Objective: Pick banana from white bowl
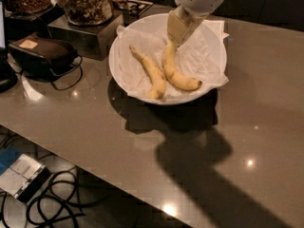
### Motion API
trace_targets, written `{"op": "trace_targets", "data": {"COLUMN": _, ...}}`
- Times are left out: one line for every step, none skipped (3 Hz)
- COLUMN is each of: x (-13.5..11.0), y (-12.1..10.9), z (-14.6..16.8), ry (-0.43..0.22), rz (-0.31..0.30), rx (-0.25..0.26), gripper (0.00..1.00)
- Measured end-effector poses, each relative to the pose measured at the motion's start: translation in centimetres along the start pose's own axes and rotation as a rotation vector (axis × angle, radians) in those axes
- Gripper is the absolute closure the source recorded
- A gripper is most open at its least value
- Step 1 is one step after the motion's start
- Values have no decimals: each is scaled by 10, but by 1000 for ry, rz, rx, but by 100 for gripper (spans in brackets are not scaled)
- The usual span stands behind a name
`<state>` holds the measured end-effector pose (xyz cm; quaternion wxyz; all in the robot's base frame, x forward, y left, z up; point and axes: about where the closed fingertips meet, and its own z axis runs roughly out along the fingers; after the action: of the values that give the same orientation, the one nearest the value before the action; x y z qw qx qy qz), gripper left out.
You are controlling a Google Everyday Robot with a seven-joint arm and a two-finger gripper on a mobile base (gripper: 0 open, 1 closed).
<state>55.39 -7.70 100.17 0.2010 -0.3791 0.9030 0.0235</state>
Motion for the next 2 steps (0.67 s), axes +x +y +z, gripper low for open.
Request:
{"op": "trace_targets", "data": {"x": 0, "y": 0, "z": 0, "ry": 0, "rz": 0, "rx": 0, "gripper": 10}}
{"op": "trace_targets", "data": {"x": 0, "y": 0, "z": 0, "ry": 0, "rz": 0, "rx": 0, "gripper": 0}}
